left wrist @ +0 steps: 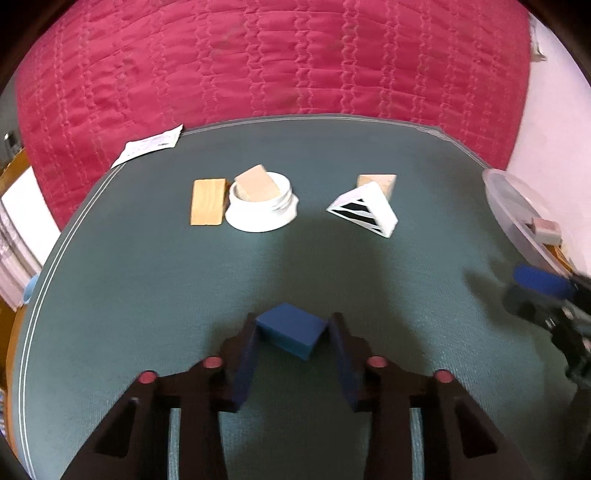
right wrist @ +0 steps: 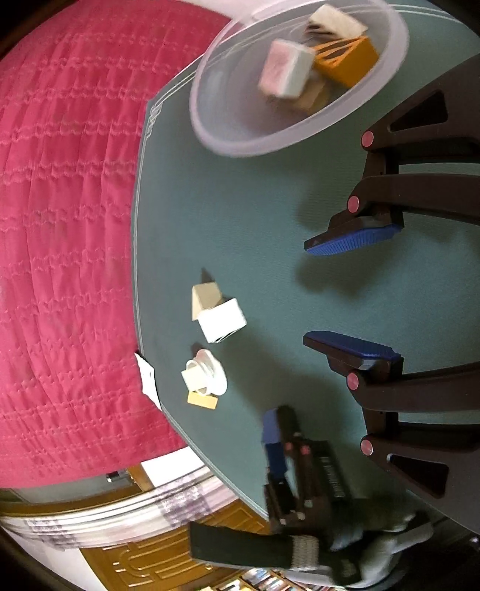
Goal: Organize rigid objects
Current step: 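Close the left gripper on the blue triangular block and lift it, then grasp the white striped triangular block with the right gripper while the left gripper holds the blue block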
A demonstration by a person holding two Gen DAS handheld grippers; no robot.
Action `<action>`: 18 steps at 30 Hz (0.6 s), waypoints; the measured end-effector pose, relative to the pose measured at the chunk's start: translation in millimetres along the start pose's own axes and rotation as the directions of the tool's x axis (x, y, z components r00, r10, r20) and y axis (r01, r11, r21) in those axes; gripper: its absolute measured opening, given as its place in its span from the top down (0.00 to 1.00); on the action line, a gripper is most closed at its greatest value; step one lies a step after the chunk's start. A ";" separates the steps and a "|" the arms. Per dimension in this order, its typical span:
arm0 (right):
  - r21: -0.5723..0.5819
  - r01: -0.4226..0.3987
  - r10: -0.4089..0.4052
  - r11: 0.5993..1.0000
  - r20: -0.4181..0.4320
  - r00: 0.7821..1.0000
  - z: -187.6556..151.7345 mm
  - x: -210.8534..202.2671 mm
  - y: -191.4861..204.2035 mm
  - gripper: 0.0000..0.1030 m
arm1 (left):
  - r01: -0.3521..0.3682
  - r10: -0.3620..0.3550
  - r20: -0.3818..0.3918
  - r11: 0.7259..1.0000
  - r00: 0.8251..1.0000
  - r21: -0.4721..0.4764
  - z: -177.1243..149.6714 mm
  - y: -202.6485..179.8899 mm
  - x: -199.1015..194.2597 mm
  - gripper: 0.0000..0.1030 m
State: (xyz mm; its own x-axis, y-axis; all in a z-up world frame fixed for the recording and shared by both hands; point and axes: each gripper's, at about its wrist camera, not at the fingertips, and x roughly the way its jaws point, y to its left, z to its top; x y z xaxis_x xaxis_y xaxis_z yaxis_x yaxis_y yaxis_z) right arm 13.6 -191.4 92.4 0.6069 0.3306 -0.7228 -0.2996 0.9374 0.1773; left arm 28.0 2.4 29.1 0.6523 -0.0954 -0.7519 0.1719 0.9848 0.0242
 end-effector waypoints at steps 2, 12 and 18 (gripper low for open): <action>-0.003 -0.010 0.010 1.000 -0.003 1.000 10.5 9.9 3.5 0.57 | 0.008 -0.008 0.001 1.000 1.000 0.004 -0.6 -1.1 -0.3 0.63; 0.024 -0.061 0.062 0.998 -0.041 0.997 52.4 70.6 6.7 0.57 | -0.014 0.015 0.017 0.999 1.000 -0.041 -1.8 5.8 -3.9 0.63; 0.014 -0.085 0.086 0.996 -0.076 0.993 68.6 97.8 10.7 0.57 | -0.018 0.020 0.022 0.997 1.000 -0.072 -0.4 13.4 -4.5 0.63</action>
State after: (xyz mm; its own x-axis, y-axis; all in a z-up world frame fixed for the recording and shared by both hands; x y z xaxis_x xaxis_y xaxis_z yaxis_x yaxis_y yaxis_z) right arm 120.3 -141.6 69.5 0.5214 0.4010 -0.7532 -0.3397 0.9073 0.2479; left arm 27.0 16.1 32.5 0.6714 -0.0791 -0.7369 0.1068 0.9942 -0.0095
